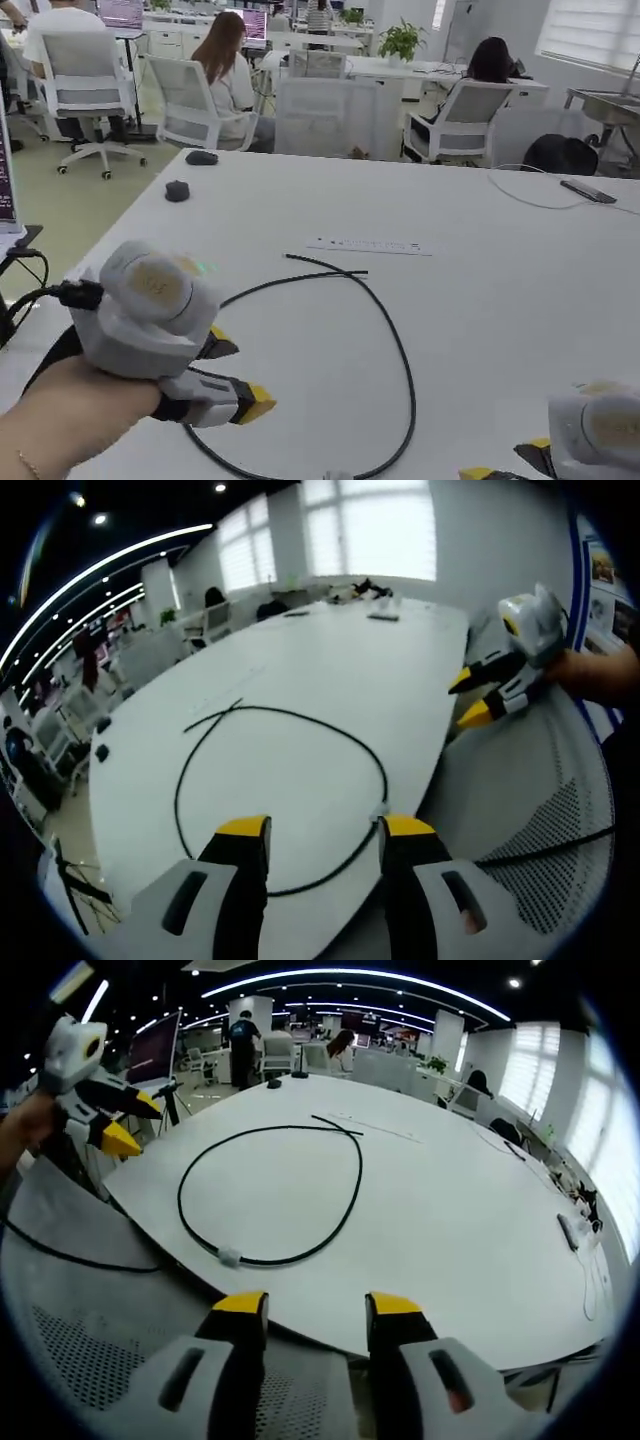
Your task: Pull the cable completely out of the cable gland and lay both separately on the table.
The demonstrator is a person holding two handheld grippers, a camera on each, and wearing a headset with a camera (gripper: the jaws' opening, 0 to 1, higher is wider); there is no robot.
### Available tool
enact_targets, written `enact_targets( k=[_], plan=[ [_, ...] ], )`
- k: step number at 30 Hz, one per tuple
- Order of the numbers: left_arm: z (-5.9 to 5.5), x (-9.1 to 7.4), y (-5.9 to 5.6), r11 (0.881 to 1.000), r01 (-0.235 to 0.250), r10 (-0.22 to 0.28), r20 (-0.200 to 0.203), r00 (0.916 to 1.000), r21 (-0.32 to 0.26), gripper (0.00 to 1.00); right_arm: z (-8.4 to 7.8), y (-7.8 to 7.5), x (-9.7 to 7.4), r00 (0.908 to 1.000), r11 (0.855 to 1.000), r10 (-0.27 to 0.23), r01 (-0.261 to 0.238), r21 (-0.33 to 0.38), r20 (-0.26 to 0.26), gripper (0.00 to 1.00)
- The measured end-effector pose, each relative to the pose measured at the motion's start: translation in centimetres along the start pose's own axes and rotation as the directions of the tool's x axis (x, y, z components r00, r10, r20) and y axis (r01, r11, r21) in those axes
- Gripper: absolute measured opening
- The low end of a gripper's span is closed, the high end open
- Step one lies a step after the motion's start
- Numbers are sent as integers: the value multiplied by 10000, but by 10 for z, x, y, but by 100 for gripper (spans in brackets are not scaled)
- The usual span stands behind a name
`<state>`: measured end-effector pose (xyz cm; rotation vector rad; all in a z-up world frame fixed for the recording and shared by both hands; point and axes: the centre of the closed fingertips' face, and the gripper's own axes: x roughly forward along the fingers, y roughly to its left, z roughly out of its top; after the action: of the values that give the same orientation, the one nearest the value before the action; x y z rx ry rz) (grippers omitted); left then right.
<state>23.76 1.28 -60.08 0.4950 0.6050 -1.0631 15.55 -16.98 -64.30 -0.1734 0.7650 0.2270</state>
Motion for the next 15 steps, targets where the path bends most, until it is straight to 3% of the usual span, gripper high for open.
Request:
enact_targets(
  k=[4,7,10,11,15],
  plan=[
    [8,32,-16,9935,792,-747,-560,9956,818,44,0,-2,0,10000,10000,-69,69,-56,19,39],
    [3,52,-27,9827,1399,-1262,-1136,9855,1212,43,0,-2,0,9999,9999,-107,107,-71,20,38],
    [-8,70,-39,9665,2036,-1740,-1845,9673,1561,43,0,-2,0,9999,9999,-132,133,-86,19,38],
    [-14,77,-44,9563,2312,-1933,-2064,9592,1789,43,0,-2,0,9999,9999,-137,137,-85,15,38],
    [-35,99,-56,9346,2939,-2301,-2893,9292,2004,41,0,-3,-1,9999,9998,-170,170,-107,-4,37]
  ],
)
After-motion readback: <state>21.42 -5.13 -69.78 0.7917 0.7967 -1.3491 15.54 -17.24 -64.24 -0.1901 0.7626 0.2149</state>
